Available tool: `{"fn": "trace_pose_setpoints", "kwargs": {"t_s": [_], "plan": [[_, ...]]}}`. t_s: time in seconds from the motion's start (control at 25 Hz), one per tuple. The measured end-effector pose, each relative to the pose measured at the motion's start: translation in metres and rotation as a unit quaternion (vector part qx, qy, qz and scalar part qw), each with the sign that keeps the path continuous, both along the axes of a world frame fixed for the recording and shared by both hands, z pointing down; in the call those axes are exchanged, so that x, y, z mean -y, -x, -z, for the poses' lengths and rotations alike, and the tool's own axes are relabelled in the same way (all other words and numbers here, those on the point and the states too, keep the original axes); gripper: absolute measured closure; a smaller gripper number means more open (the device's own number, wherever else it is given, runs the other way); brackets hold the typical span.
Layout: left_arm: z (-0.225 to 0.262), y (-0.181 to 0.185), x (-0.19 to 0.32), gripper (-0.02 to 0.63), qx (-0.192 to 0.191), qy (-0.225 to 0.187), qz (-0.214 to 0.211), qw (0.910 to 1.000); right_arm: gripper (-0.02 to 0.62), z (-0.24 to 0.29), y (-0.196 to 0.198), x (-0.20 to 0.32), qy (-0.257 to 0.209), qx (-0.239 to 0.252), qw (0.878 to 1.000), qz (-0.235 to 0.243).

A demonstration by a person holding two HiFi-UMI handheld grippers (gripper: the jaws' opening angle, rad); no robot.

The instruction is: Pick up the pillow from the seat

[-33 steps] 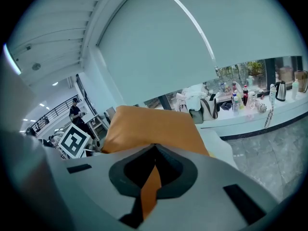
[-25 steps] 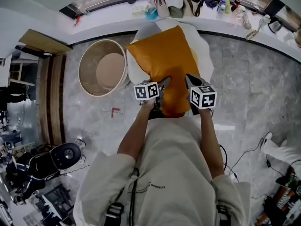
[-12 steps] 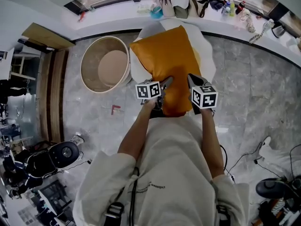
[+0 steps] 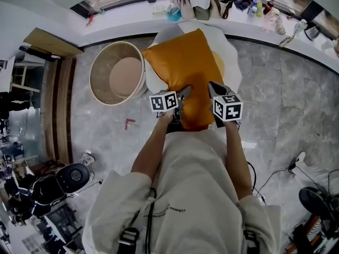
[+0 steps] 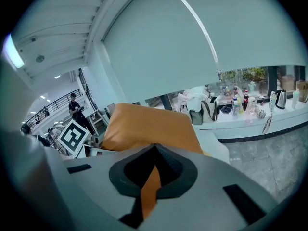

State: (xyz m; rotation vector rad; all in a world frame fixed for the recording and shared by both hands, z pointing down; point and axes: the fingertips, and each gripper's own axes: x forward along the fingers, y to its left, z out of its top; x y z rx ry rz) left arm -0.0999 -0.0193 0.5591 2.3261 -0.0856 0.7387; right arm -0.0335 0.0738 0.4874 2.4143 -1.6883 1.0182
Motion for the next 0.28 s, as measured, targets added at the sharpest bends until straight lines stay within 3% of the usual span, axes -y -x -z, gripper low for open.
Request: {"fn": "trace_pose_setpoints", "kwargs": {"t_s": [0.28], "plan": [[0.0036, -0.0039, -0.0073, 0.33, -0.005, 0.006, -0.006, 1.0, 0.589, -0.001, 0.0005, -0.0052, 0.006, 0.002, 1.0, 0.002]]}}
